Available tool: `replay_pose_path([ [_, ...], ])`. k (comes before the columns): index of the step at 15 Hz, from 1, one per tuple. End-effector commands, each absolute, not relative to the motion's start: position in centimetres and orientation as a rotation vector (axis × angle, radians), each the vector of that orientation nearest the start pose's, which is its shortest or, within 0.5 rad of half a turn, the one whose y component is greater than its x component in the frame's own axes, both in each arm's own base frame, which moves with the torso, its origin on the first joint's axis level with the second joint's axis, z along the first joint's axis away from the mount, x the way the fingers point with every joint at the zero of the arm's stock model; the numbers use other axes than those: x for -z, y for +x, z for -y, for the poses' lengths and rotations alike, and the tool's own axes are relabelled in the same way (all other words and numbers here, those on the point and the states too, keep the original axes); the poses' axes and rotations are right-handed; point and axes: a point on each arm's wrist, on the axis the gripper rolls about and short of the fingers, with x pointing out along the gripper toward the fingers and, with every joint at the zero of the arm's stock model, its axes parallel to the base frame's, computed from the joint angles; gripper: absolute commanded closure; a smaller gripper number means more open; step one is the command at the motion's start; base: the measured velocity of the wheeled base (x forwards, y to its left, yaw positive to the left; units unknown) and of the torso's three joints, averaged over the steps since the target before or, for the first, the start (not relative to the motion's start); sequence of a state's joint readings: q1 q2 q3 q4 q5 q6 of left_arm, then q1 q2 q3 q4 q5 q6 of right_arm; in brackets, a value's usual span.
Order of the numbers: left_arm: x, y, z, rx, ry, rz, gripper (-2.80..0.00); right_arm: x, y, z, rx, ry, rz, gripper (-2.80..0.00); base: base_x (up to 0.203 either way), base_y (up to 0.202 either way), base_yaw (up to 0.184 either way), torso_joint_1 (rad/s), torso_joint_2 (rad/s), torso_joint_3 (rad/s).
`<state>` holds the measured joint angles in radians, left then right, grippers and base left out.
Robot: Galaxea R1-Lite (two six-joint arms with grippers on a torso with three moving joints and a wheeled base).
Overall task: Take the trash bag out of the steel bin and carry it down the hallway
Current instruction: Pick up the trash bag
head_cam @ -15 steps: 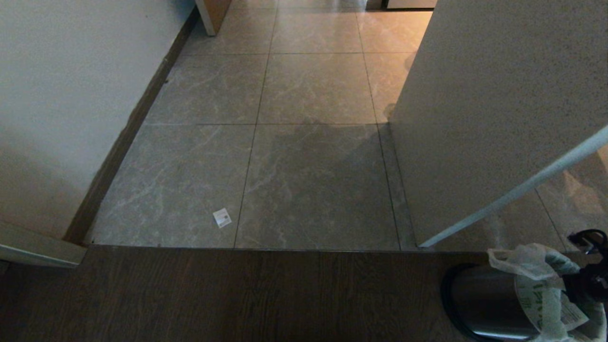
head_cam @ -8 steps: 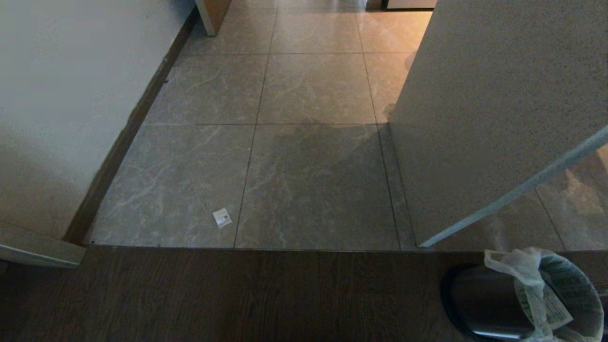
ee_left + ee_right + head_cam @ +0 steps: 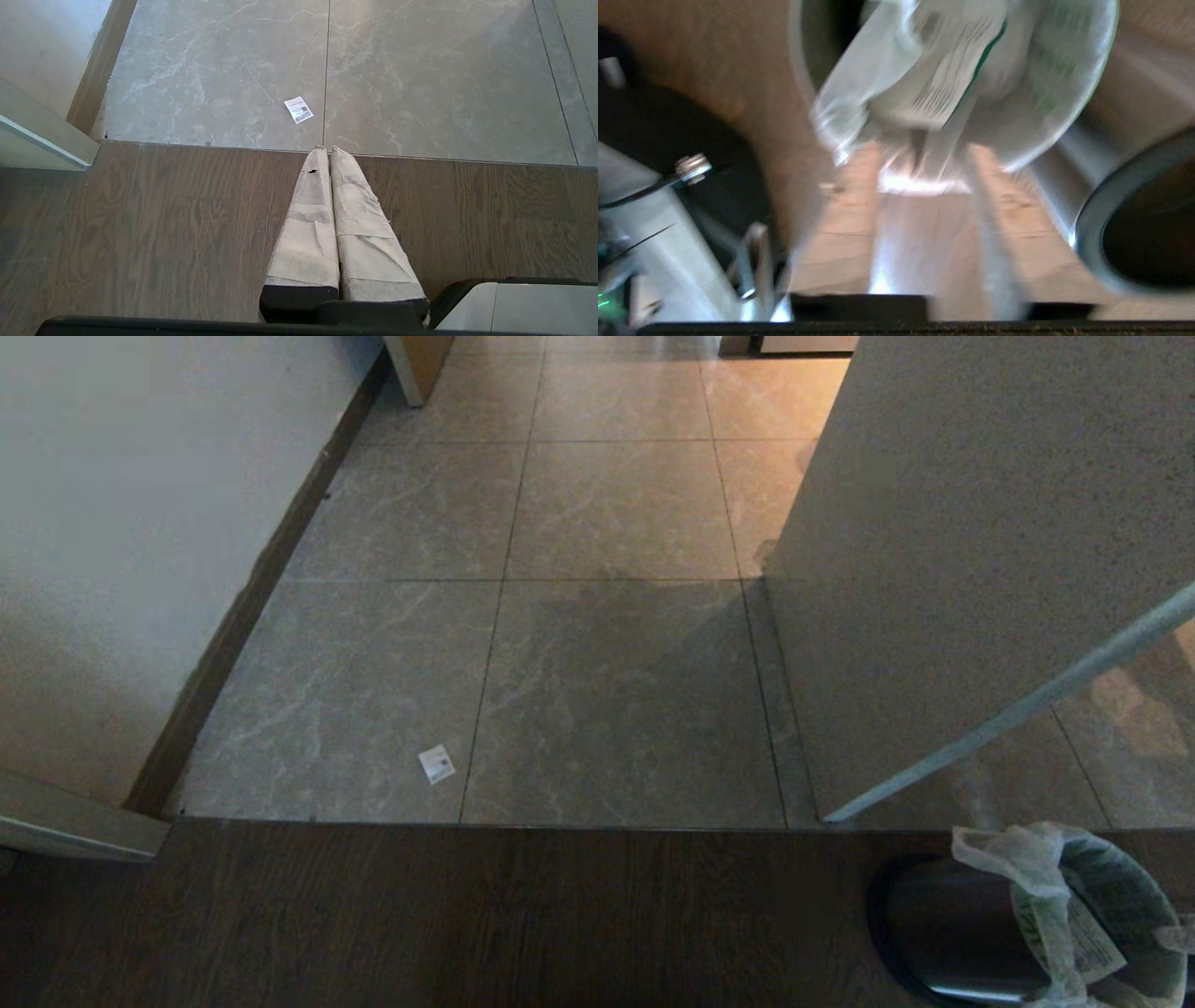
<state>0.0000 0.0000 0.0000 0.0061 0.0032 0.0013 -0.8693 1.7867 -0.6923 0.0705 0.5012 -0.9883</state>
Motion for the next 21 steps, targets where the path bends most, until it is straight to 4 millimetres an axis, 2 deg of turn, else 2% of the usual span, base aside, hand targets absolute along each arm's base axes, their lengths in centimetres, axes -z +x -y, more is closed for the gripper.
replay_pose_path([
  [1, -7.5, -2.3, 0.0, -0.005, 0.002, -0.006, 0.0, -5.0, 19.6, 19.2, -0.194, -0.156, -0.944, -2.8, 0.0, 0.0, 0.0, 0.0, 0.0, 0.0],
  [4, -7.5, -2.3, 0.0, -0.003, 0.002, -0.006, 0.0, -2.8, 22.7, 18.5, -0.222, -0.137, -0.948, -2.8, 0.0, 0.0, 0.0, 0.0, 0.0, 0.0],
  [9, -7.5, -2.3, 0.0, -0.003, 0.002, -0.006, 0.0, -0.7, 24.4, 17.1, -0.278, -0.098, -0.999, -2.8, 0.0, 0.0, 0.0, 0.0, 0.0, 0.0],
  [15, -7.5, -2.3, 0.0, -0.003, 0.002, -0.006, 0.0, 1.2, 28.2, 18.4, -0.249, -0.153, -0.904, -2.8, 0.0, 0.0, 0.0, 0.0, 0.0, 0.0],
  [20, -7.5, -2.3, 0.0, -0.003, 0.002, -0.006, 0.0, 3.4, 29.7, 18.2, -0.249, -0.157, -0.875, -2.8, 0.0, 0.0, 0.0, 0.0, 0.0, 0.0],
  [21, -7.5, -2.3, 0.0, -0.004, 0.002, -0.006, 0.0, 3.3, 29.9, 18.2, -0.24, -0.138, -0.859, -0.41, 0.0, 0.0, 0.0, 0.0, 0.0, 0.0],
])
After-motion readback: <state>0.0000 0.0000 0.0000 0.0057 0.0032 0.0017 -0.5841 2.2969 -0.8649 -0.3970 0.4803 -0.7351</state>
